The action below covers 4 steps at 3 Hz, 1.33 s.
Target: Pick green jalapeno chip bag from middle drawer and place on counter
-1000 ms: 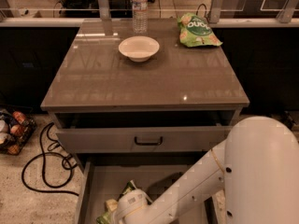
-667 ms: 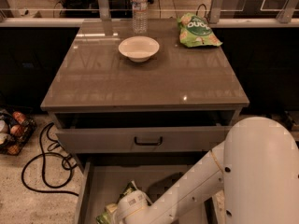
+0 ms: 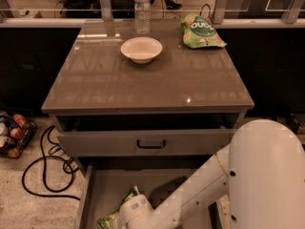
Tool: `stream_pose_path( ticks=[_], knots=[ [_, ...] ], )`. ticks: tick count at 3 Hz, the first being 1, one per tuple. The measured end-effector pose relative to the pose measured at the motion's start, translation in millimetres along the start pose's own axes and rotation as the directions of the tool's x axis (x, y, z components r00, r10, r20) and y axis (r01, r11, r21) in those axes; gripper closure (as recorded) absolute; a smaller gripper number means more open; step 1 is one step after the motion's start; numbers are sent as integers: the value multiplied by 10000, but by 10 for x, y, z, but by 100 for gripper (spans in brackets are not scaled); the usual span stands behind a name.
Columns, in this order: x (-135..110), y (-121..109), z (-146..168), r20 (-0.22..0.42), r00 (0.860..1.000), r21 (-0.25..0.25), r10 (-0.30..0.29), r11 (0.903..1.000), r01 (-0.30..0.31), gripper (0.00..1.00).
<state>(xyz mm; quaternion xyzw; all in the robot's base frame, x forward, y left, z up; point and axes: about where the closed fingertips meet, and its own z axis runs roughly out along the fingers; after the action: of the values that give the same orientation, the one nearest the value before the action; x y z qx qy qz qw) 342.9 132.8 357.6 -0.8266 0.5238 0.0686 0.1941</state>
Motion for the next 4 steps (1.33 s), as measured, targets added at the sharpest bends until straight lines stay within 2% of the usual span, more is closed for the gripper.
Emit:
stream_pose_path(
  ticks=[1,2,3,4],
  knots=[
    [-3,-2,-9,0,10000,0,0,10000,0,88],
    [-5,5,-4,6,10000,-16,-2,10000,2,100],
    [-5,5,-4,6,10000,-16,-2,10000,2,100],
    [-122,-83,-256,-164,9995,245,-284,9993,287,100]
  ],
)
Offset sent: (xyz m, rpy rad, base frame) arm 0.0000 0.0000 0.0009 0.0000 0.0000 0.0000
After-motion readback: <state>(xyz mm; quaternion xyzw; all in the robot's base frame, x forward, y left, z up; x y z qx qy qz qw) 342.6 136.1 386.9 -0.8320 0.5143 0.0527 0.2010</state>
